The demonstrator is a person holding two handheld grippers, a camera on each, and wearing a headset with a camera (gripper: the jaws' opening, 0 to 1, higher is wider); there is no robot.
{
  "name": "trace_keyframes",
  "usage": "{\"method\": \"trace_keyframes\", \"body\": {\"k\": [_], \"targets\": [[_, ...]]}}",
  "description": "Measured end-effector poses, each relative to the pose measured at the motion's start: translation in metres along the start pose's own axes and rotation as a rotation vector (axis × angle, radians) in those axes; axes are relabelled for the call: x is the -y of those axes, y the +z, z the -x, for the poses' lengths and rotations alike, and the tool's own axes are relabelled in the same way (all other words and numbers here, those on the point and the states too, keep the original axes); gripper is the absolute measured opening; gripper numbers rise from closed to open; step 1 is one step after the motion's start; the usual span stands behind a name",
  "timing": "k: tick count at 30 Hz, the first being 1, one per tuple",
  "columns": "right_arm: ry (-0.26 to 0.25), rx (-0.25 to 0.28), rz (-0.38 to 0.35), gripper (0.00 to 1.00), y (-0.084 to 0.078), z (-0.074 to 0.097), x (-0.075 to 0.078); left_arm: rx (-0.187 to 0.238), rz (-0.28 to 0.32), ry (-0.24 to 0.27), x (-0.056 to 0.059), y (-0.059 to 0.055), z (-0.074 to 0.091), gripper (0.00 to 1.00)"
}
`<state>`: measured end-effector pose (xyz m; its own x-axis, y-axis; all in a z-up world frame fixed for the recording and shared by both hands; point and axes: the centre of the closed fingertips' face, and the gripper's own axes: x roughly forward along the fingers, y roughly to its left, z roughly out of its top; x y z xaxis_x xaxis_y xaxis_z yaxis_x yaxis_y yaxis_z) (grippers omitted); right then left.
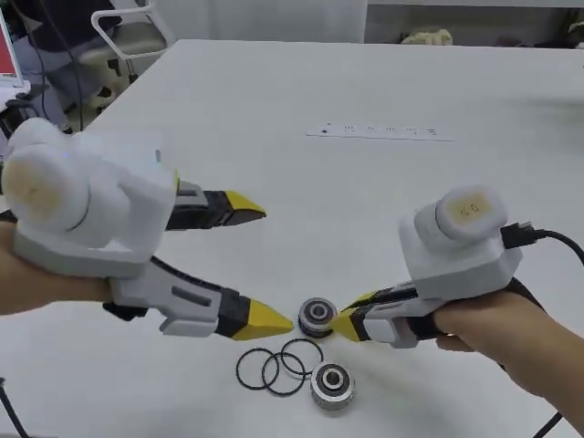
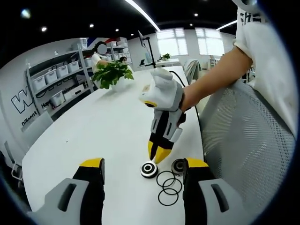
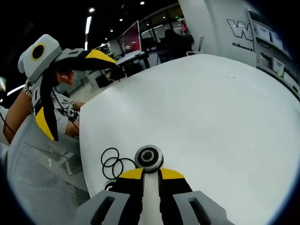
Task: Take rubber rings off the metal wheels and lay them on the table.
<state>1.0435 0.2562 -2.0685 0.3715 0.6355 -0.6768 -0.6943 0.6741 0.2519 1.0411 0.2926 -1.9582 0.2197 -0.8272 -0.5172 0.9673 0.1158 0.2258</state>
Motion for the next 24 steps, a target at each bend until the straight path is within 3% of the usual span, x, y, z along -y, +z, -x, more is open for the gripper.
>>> {"method": "trace_keyframes", "body": {"k": [5, 11, 13, 15, 16, 19, 22, 24], "targets": [[-0.006, -0.001, 0.026, 0.12, -0.002, -0.001, 0.002, 0.027, 0.002, -0.046, 0.000, 0.009, -0.021, 0.63], [-0.007, -0.004, 0.073, 0.14, -0.006, -0.005, 0.001, 0.013, 0.004, -0.078, 0.003, 0.001, -0.043, 0.59], [-0.006, 0.000, 0.085, 0.15, -0.006, -0.005, 0.000, 0.019, 0.013, -0.079, 0.003, -0.001, -0.048, 0.54], [-0.011, 0.001, 0.097, 0.14, -0.006, -0.006, 0.001, 0.033, -0.002, -0.046, 0.000, -0.004, -0.054, 0.47], [-0.013, 0.004, 0.103, 0.14, -0.006, -0.006, 0.001, 0.040, -0.047, -0.012, -0.003, -0.006, -0.056, 0.40], [-0.013, 0.015, 0.103, 0.14, -0.004, -0.006, 0.002, 0.027, -0.026, -0.013, 0.001, -0.019, -0.060, 0.30], [-0.007, 0.018, 0.106, 0.14, -0.004, -0.006, 0.001, -0.007, -0.006, -0.024, 0.004, -0.036, -0.064, 0.30], [-0.004, 0.021, 0.111, 0.15, -0.004, -0.007, 0.000, -0.014, 0.036, -0.014, 0.001, -0.045, -0.065, 0.28]]}}
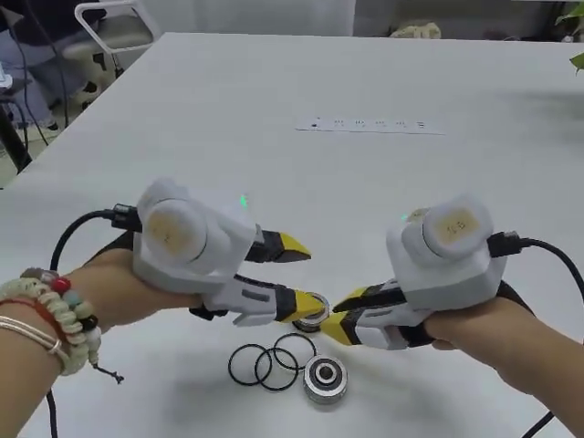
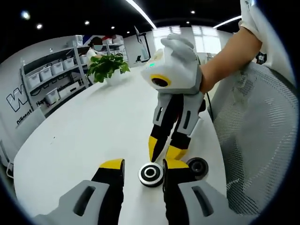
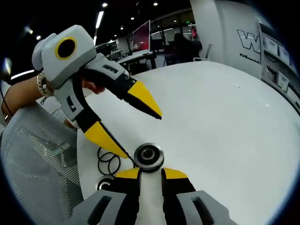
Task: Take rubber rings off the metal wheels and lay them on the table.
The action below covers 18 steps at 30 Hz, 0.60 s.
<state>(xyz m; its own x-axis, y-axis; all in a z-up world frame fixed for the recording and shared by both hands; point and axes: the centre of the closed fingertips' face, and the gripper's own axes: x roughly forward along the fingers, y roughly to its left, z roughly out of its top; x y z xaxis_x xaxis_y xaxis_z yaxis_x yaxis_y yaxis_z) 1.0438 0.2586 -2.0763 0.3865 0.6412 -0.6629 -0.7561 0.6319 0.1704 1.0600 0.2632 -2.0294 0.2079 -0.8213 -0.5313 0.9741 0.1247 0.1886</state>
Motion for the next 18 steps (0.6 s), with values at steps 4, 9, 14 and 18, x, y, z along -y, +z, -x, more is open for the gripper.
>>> {"method": "trace_keyframes", "body": {"k": [4, 9, 14, 18], "targets": [[0.004, 0.007, 0.013, 0.16, 0.001, 0.000, -0.001, -0.012, 0.048, -0.005, -0.001, -0.012, -0.004, 0.24], [0.003, 0.009, 0.016, 0.17, 0.000, -0.002, -0.001, -0.035, 0.075, -0.021, 0.005, -0.020, -0.010, 0.18], [0.012, 0.007, 0.037, 0.18, -0.001, -0.004, -0.004, -0.037, 0.141, -0.039, 0.009, -0.025, -0.014, 0.14], [0.010, 0.012, 0.046, 0.19, 0.000, -0.005, -0.004, -0.043, 0.153, -0.040, 0.011, -0.025, -0.015, 0.11]]}}
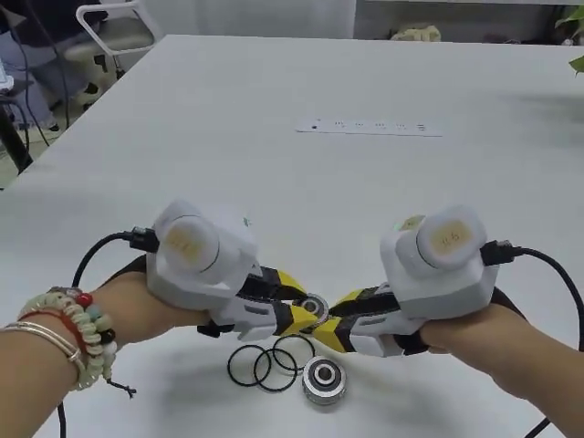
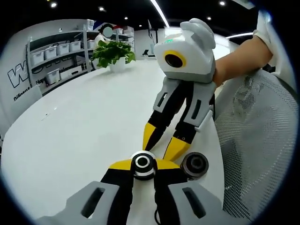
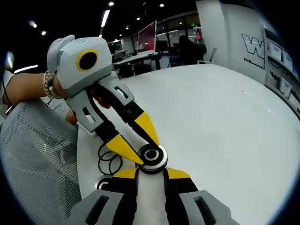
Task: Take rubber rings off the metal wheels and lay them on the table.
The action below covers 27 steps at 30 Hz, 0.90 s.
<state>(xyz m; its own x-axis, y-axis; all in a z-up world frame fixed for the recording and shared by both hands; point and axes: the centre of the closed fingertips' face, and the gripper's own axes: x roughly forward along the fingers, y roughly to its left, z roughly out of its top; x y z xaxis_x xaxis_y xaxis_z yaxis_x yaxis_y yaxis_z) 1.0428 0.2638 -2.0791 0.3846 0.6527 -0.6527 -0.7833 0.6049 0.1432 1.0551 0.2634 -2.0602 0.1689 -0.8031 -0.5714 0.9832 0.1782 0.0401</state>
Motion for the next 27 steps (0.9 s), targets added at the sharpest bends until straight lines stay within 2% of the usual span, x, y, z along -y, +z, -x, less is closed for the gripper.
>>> {"method": "trace_keyframes", "body": {"k": [4, 5, 7, 10, 13, 15, 19, 24, 27], "targets": [[-0.007, 0.009, 0.004, 0.19, 0.001, 0.000, 0.002, 0.001, 0.019, 0.011, -0.002, 0.000, -0.002, 0.09], [-0.009, 0.012, 0.006, 0.19, 0.001, 0.000, 0.002, -0.014, 0.025, 0.023, -0.003, -0.003, -0.001, 0.08], [-0.012, 0.012, 0.003, 0.18, 0.001, 0.000, 0.003, -0.002, 0.014, 0.016, 0.000, -0.001, -0.004, 0.08], [-0.017, -0.016, 0.039, 0.13, -0.004, 0.000, 0.004, 0.000, 0.015, 0.015, 0.000, -0.001, -0.004, 0.08], [-0.009, -0.013, 0.031, 0.09, -0.004, 0.001, 0.004, 0.006, 0.019, 0.016, 0.000, -0.001, -0.003, 0.08], [-0.022, -0.014, 0.048, 0.00, -0.005, 0.002, 0.007, 0.009, 0.022, 0.018, 0.000, -0.001, -0.003, 0.08], [-0.022, -0.012, 0.054, 0.00, -0.004, 0.002, 0.007, 0.016, 0.027, 0.018, 0.000, 0.000, -0.002, 0.08], [-0.044, -0.012, -0.019, 0.00, -0.005, 0.004, 0.013, 0.016, 0.019, 0.021, 0.000, 0.000, -0.003, 0.07], [-0.050, -0.008, -0.093, 0.00, -0.006, 0.005, 0.016, 0.017, 0.018, 0.024, 0.000, 0.001, -0.003, 0.07]]}}
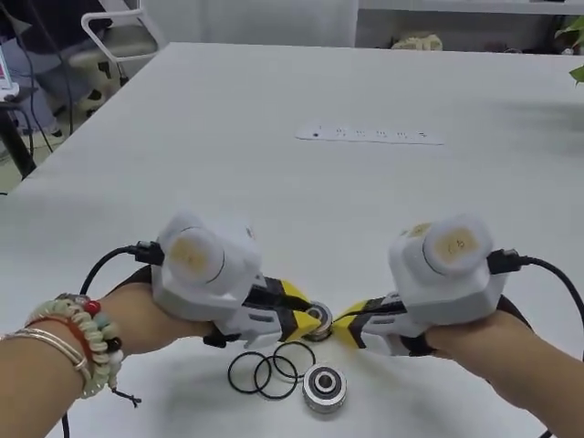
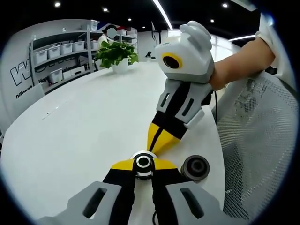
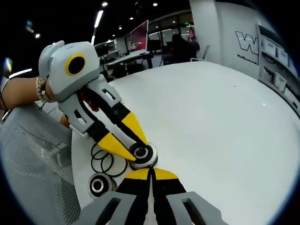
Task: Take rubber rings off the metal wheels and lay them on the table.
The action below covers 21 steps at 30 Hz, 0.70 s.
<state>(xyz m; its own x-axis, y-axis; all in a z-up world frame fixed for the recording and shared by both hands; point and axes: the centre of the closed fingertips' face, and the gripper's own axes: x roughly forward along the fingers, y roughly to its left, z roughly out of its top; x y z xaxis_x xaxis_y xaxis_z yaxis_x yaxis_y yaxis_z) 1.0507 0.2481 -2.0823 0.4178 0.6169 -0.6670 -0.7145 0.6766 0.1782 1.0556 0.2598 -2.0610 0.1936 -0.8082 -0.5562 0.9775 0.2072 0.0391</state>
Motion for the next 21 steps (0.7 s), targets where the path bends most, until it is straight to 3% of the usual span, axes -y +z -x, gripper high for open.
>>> {"method": "trace_keyframes", "body": {"k": [3, 6, 12, 21], "targets": [[0.007, -0.012, -0.121, 0.00, -0.002, 0.002, 0.002, 0.007, 0.004, -0.002, 0.000, 0.001, -0.001, 0.08], [0.002, 0.005, -0.145, 0.00, 0.000, 0.003, 0.006, 0.008, 0.003, 0.002, 0.000, 0.002, -0.002, 0.08], [0.023, 0.072, -0.294, 0.00, 0.011, 0.009, 0.010, 0.015, 0.009, 0.007, -0.001, 0.003, -0.003, 0.08], [0.015, 0.060, -0.266, 0.00, 0.013, 0.010, 0.005, 0.017, -0.018, 0.014, 0.000, 0.003, -0.004, 0.08]]}}
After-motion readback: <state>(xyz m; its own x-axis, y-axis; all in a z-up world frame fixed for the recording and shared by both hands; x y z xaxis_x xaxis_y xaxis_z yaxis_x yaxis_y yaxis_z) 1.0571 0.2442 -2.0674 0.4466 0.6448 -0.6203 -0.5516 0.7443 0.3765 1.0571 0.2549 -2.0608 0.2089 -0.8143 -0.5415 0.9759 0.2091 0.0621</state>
